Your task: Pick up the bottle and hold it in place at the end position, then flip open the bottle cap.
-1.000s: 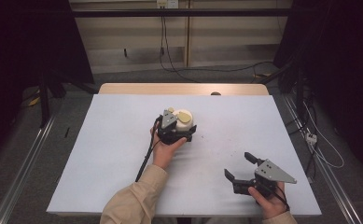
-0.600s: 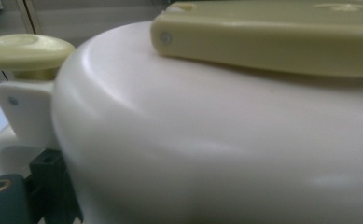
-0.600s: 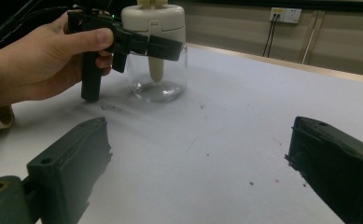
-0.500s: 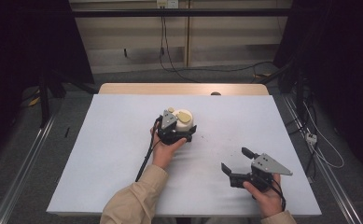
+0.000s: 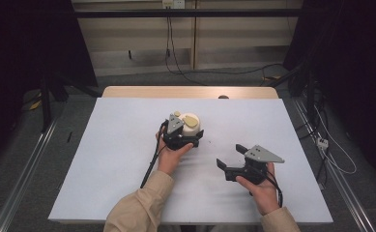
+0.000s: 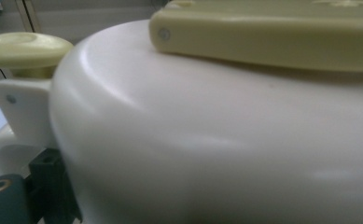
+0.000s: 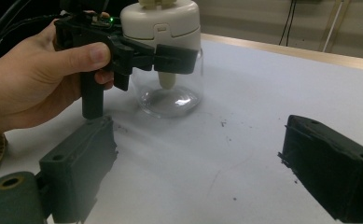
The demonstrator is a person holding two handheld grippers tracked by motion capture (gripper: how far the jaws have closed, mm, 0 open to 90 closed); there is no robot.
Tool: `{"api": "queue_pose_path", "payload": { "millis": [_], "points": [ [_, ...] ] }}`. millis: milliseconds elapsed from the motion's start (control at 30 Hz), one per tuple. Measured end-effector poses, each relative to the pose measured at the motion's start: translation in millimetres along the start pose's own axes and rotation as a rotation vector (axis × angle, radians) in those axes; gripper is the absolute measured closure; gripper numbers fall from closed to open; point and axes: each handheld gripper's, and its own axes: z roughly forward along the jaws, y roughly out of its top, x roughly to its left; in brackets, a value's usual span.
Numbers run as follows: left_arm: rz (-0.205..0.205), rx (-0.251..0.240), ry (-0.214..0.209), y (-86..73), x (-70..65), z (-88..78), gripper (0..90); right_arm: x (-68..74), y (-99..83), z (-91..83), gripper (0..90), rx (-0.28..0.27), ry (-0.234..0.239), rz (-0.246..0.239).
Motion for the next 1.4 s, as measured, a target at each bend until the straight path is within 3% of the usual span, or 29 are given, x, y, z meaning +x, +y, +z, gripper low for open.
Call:
{"api": "queue_pose_path", "payload": {
  "millis": [233,767,1200,1400],
  "points": [
    [0.002,-0.001,0.0,-0.3,0.1,-0.1,5.7,0.0,7.8,9.0,9.3,-0.003,0.015,0.02],
    [0.002,0.002,-0.002,-0.2,0.1,-0.2,5.6,0.1,23.7,28.4,9.1,0.032,0.032,0.0],
    [0.003,0.004,0.0,-0.3,0.0,-0.4,5.6,1.0,35.5,43.6,11.4,0.055,0.047,0.028],
    [0.003,0.003,0.0,-0.5,-0.2,-0.3,5.6,3.0,42.9,47.9,17.6,0.058,0.062,0.02]
  ]
}}
